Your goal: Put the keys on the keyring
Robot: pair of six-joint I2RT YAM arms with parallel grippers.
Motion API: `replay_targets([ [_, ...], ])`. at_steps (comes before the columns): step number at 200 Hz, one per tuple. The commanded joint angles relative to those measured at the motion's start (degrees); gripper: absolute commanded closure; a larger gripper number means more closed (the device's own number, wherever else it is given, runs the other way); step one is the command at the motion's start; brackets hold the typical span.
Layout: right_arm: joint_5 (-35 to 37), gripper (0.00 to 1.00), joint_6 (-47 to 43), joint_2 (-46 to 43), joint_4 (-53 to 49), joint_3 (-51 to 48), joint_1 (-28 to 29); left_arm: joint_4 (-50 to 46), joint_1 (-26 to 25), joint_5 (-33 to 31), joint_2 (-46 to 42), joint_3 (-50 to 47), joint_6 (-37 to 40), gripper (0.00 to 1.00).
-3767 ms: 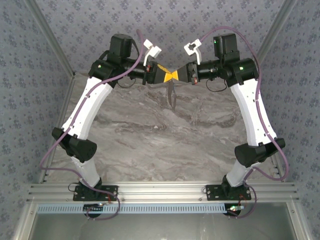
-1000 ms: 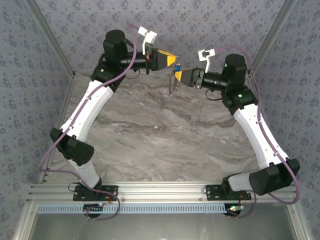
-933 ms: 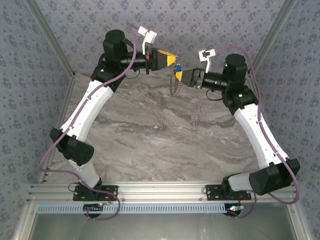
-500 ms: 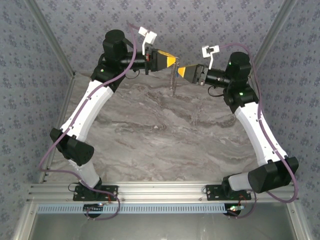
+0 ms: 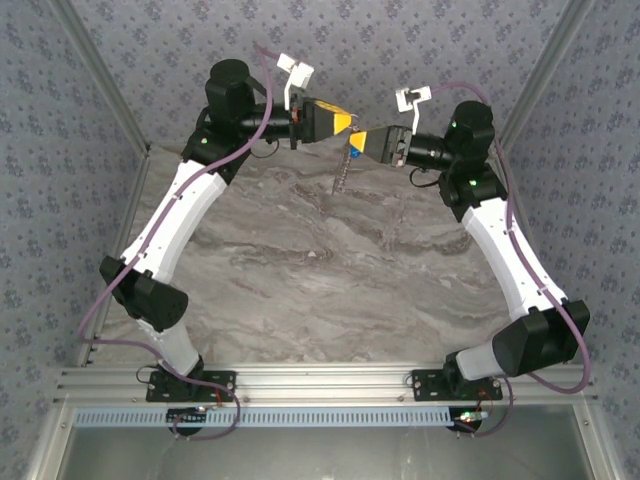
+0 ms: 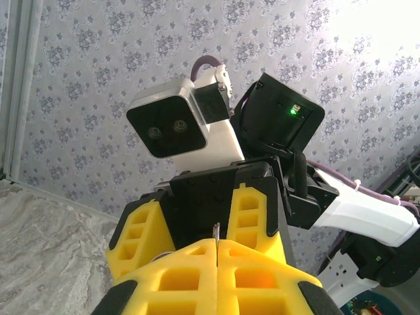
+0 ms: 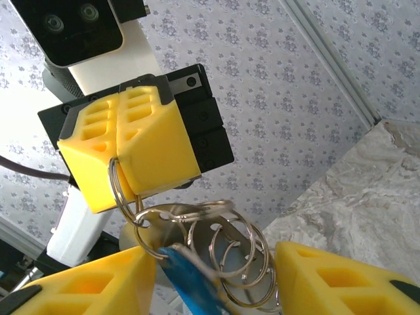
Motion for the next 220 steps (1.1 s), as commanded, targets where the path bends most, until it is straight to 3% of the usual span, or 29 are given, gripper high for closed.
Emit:
replay_targets([
  [1, -2.1, 0.52, 2.3, -0.7, 3.9, -0.2, -0.4, 2.7, 0.3, 0.8, -1.9, 1.3, -0.2, 1.00],
  [92, -4.0, 0.62, 6.1, -2.1, 8.5, -4.2, -0.7, 3.4, 0.6, 0.0, -1.5, 1.5, -0.4, 1.00],
  [163, -4.5, 1.00, 6.0, -2.7, 7.5, -4.6, -1.3, 3.5, 1.2, -0.5, -1.6, 1.1, -0.3, 1.00],
  [200, -3.7, 1.00, 4.3, -3.5, 4.0, -3.5, -2.1, 3.5, 1.4, -0.6, -2.1, 0.4, 0.0, 1.00],
  [220, -1.0, 1.00, -1.6, -4.1, -5.2, -1.3, -2.3, 3.4, 1.4, -0.3, -2.2, 0.1, 0.0, 1.00],
])
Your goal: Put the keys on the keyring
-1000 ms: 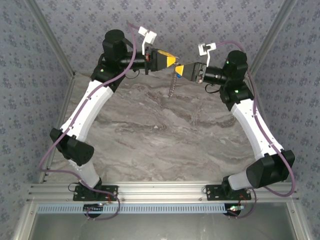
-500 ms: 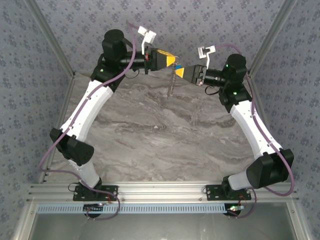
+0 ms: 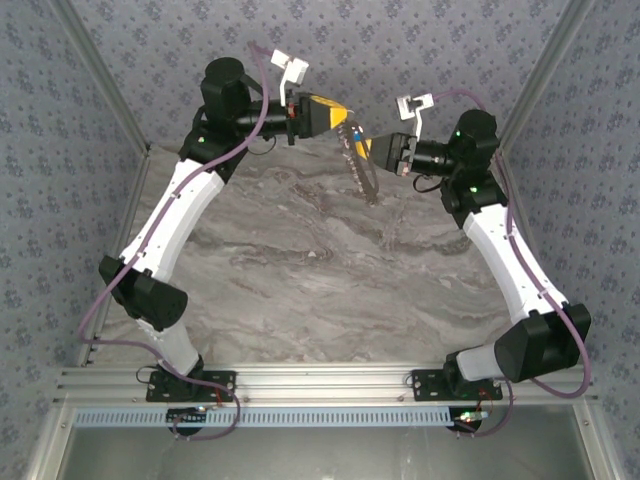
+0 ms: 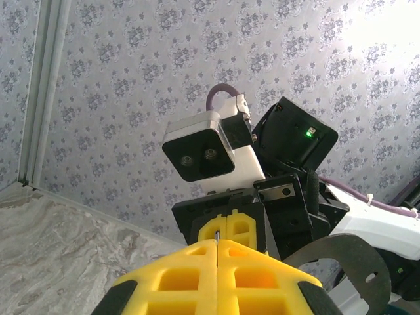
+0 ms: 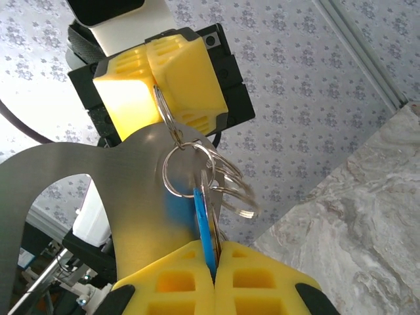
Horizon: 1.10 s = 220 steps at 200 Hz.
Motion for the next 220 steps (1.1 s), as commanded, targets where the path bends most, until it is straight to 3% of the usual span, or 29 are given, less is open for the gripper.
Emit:
replay_targets([
  [1, 3.4, 1.00, -5.8, -2.2, -9.6, 3.3, -1.1, 2.3, 0.1, 1.5, -2.3, 0.1, -0.1, 1.00],
  [20, 7.6, 1.00, -13.4, -2.1, -20.3, 6.8, -0.9, 2.2, 0.1, 1.6, -2.3, 0.2, 0.0, 1.00],
  [36, 8.8, 0.99, -16.4, -1.5, -23.7, 8.5, -0.3, 2.2, 0.1, 1.7, -2.5, 0.3, 0.0, 1.00],
  [43, 8.9, 0.92, -16.2, -1.4, -23.4, 8.5, -0.2, 2.2, 0.1, 1.7, -2.6, 0.2, 0.0, 1.00],
  [52, 8.9, 0.74, -15.7, -1.2, -22.8, 8.5, 0.0, 2.2, 0.1, 1.8, -2.6, 0.2, -0.1, 1.00],
  [62, 9.1, 0.69, -15.2, -1.2, -21.9, 8.3, 0.1, 2.2, 0.1, 1.8, -2.7, 0.1, 0.0, 1.00],
  [85, 9.2, 0.69, -13.9, -0.9, -19.9, 8.1, 0.2, 2.1, 0.1, 1.8, -2.9, 0.0, -0.1, 1.00],
  [101, 8.9, 0.84, -13.6, -0.6, -19.5, 8.3, 0.4, 2.0, 0.1, 1.8, -3.1, -0.2, 0.0, 1.00],
  [124, 8.8, 0.91, -13.4, -0.6, -19.0, 8.2, 0.5, 2.0, 0.2, 1.8, -3.3, -0.6, 0.1, 1.00],
  [161, 8.8, 0.90, -12.7, -0.5, -17.5, 8.1, 0.7, 2.0, 0.2, 1.9, -3.5, -0.8, 0.1, 1.00],
  [199, 8.7, 0.72, -10.3, -0.1, -14.6, 7.5, 1.3, 2.2, 0.2, 2.0, -3.7, -0.9, -0.1, 1.00],
  [220, 8.8, 0.71, -9.8, 0.3, -13.7, 7.4, 1.8, 2.3, 0.0, 2.1, -3.9, -1.3, -0.2, 1.00],
])
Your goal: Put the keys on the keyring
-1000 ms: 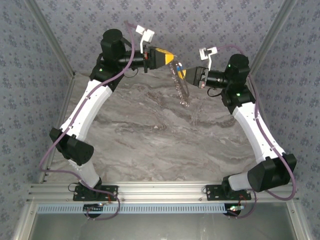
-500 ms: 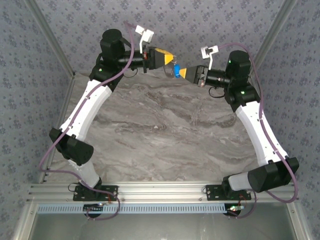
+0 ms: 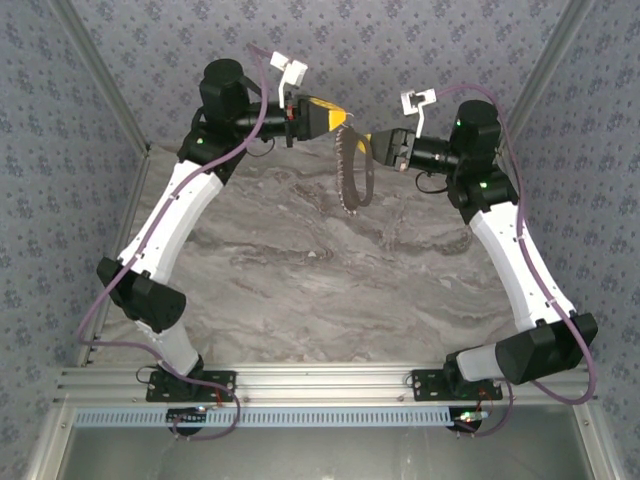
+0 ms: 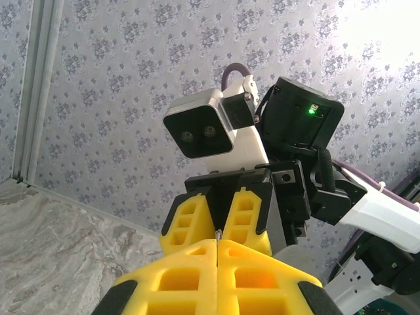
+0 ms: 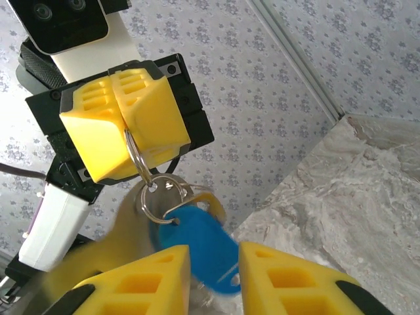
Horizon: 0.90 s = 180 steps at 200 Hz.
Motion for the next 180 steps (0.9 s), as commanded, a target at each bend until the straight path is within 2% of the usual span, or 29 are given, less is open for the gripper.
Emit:
replay_targets([
  [1, 0.1, 0.71, 1.5, 0.7, 3.2, 0.6, 0.7, 2.3, 0.0, 1.2, -3.1, -0.2, -0.2, 1.00],
  [74, 0.5, 0.70, 2.8, 1.6, 4.9, 0.3, 2.2, 2.9, 0.0, 1.2, -4.3, -2.0, -0.2, 1.00],
  [122, 0.2, 0.58, 2.5, 1.8, 5.1, 0.4, 2.6, 3.9, -0.1, 1.6, -4.4, -2.1, -1.1, 1.00],
  [180, -0.4, 0.54, 2.7, 1.8, 5.6, 0.1, 3.0, 4.1, 0.0, 1.5, -4.2, -2.0, -1.3, 1.00],
])
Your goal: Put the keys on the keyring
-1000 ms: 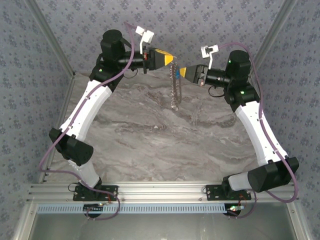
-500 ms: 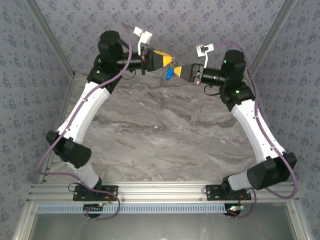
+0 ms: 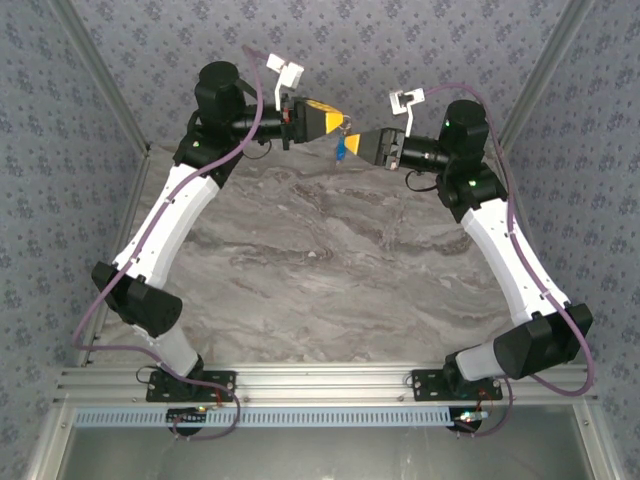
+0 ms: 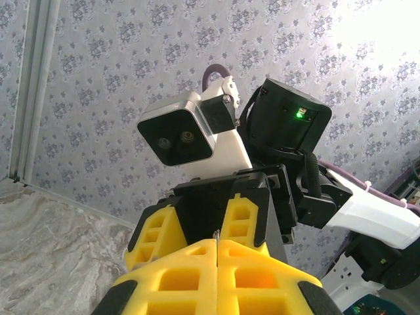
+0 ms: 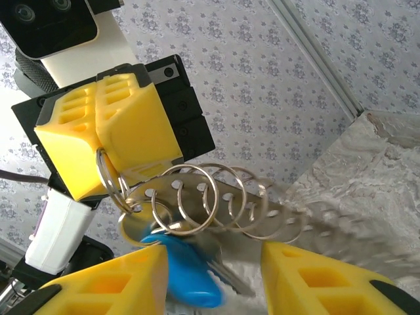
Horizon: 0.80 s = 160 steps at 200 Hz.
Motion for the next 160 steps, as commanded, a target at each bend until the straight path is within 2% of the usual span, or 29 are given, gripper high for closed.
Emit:
replay_targets([
  [1, -0.6, 0.54, 0.2, 0.0, 1.9, 0.1, 0.4, 3.4, -0.1, 1.1, -2.3, 0.2, -0.8, 1.00],
  [160, -2.5, 0.51, 2.4, 1.0, 6.4, -0.9, 1.6, 3.5, -0.1, 1.4, -1.6, 1.0, -0.9, 1.00],
])
